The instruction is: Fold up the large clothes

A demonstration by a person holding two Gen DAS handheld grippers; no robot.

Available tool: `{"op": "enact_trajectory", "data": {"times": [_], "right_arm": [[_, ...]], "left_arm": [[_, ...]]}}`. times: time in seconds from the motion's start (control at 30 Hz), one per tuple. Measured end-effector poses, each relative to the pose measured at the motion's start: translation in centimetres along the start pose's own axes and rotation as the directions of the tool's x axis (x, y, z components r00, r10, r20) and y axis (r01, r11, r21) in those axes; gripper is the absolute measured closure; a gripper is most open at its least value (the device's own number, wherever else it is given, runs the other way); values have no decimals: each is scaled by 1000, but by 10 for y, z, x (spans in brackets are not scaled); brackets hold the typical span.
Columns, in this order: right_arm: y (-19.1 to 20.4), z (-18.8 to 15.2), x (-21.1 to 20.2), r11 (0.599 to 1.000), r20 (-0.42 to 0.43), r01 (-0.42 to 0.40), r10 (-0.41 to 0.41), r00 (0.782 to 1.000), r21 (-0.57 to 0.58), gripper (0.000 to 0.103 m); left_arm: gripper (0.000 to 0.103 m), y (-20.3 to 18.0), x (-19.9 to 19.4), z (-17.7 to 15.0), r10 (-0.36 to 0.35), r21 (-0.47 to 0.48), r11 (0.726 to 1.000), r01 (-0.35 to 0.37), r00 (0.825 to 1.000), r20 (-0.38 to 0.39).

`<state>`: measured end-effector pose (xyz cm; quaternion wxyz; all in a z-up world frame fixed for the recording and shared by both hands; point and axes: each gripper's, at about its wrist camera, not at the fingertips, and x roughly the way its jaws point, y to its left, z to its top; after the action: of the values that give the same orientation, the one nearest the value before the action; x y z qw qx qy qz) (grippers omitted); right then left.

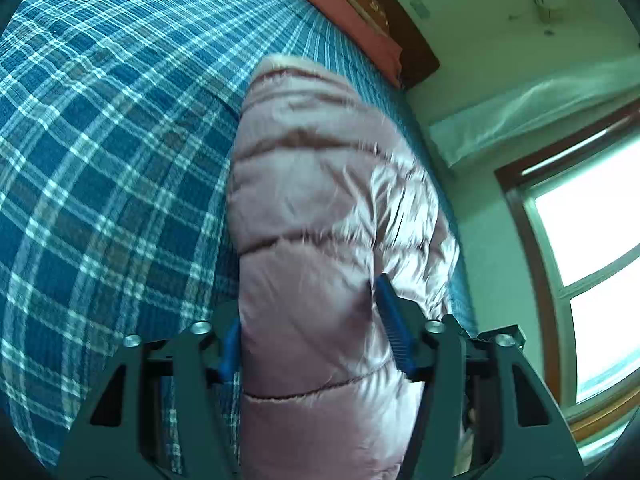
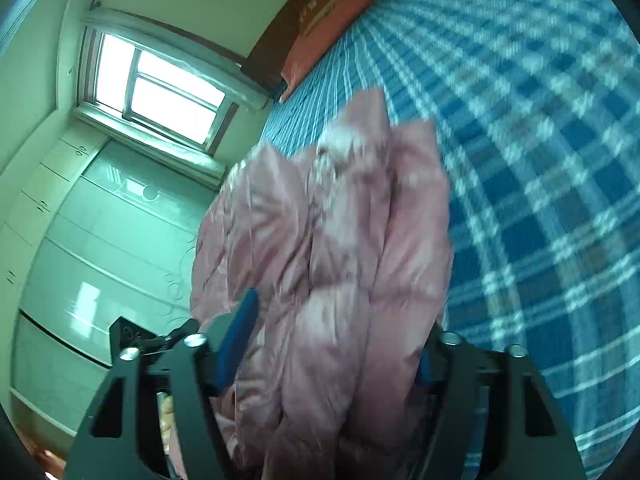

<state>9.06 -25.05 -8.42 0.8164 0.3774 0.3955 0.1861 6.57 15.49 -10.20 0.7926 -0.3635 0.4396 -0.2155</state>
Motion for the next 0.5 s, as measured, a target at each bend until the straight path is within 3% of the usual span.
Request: {"op": "enact_trajectory", "data": {"times": [0.23,0.4,0.43,0.5], "right_arm": [[5,37,25,998,-23,59,-59,998,7,30],[-12,42,43,995,-48,67,-64,997,79,29],[-17,41,45,992,-54,78,-73,996,96,31],[-24,38,51,989,-81,82,-73,994,119,48]], "left_arm": [[38,7,12,30,26,-41,999,-26,1000,3],[37,1,32,42,133,-4,991,-133,991,-12],[37,0,34,43,153,8,988,-152,988,-14],[38,-2,40,42,192,37,981,-191,981,-12]]}}
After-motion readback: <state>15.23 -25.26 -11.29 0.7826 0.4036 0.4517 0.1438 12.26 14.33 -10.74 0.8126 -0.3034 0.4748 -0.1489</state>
